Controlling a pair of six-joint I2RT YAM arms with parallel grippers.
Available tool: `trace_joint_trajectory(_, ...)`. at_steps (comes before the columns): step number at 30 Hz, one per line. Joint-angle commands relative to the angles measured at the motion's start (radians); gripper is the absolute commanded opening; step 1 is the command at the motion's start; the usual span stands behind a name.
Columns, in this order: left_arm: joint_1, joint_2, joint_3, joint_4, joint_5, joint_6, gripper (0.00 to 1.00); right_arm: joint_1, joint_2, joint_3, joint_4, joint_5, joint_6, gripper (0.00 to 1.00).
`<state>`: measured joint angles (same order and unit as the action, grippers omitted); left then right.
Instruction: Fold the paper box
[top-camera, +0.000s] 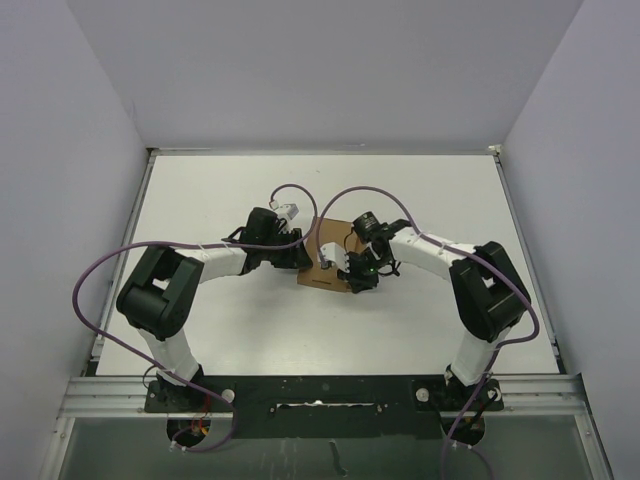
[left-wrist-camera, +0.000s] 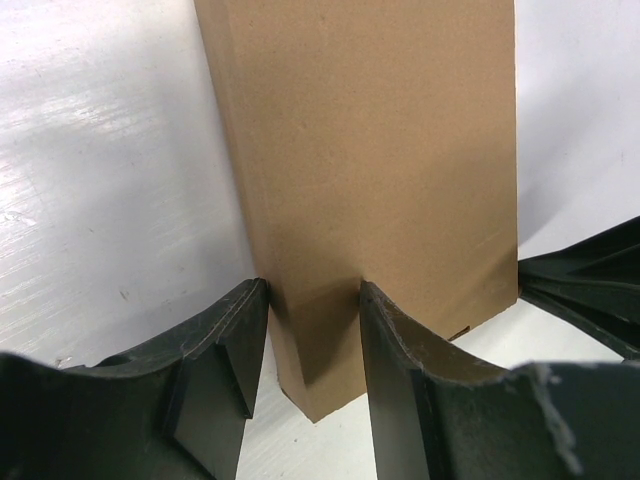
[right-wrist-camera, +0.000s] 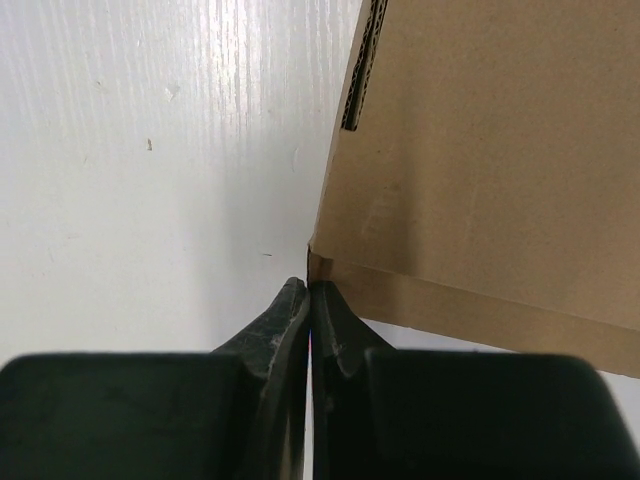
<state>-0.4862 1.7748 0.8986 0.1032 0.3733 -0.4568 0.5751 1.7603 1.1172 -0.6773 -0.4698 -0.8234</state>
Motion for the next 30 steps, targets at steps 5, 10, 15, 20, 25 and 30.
trace_joint_trajectory(5,-0.03,-0.062,-0.015,-0.008,0.024,-0.011,0.39,0.054,0.007,0.087,0.033,0.018,0.078,0.0)
trace_joint_trajectory(10,-0.034,-0.063,-0.017,-0.007,0.024,-0.013,0.39,0.056,0.002,0.1,0.026,0.016,0.095,0.0)
trace_joint_trajectory(15,-0.033,-0.06,-0.012,-0.016,0.016,-0.007,0.39,0.05,0.012,0.099,0.006,0.025,0.087,0.0)
trace_joint_trajectory(20,-0.02,-0.049,-0.025,-0.012,0.013,-0.005,0.39,0.006,0.019,0.08,-0.002,0.0,0.116,0.0)
trace_joint_trajectory(25,-0.012,-0.046,-0.026,-0.01,0.019,-0.005,0.39,-0.005,0.016,0.055,0.028,0.006,0.147,0.0)
trace_joint_trajectory(30,-0.007,-0.046,-0.024,-0.011,0.021,-0.002,0.39,-0.006,0.025,0.053,0.031,-0.003,0.16,0.0)
